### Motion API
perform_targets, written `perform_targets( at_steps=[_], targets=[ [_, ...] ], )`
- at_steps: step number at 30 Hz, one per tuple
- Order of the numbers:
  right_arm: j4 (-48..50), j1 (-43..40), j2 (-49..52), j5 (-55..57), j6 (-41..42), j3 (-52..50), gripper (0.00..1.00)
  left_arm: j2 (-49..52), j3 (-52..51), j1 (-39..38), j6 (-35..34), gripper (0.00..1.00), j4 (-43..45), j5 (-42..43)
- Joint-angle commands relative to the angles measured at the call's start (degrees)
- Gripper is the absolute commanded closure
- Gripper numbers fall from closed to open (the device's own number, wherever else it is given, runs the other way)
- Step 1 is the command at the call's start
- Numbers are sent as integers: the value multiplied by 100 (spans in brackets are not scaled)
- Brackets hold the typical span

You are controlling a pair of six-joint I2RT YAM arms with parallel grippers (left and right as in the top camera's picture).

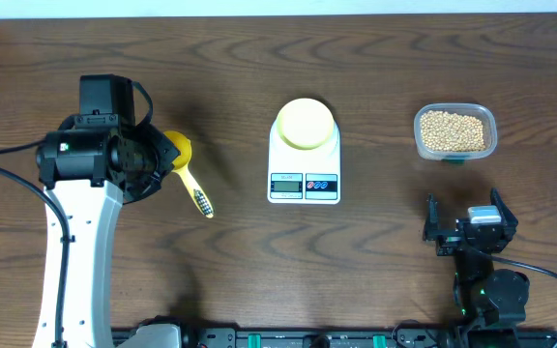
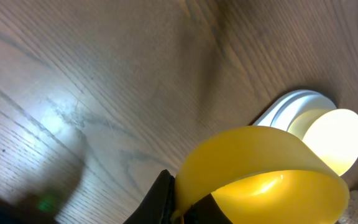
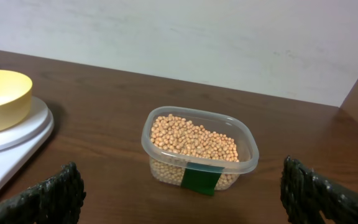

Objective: Scoop item into bowl and weigh 50g on scale

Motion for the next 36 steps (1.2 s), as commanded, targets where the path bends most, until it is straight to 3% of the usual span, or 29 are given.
perform_targets(
  at_steps=[1,16,27,36],
  targets=[
    [-17,-33,-7,-13,-81,-7,1,-20,28,17,-269,93,-79,9],
    [122,-33,-9,11,-127,-7,1,-20,28,17,-1073,93,-529,28],
    [153,-33,-7,-874,295,33,1,-20,28,17,-1150,93,-531,918],
    [-1047,-35,236,-1019,776,1335,1,-20,28,17,-1279,93,-529,953]
  ],
)
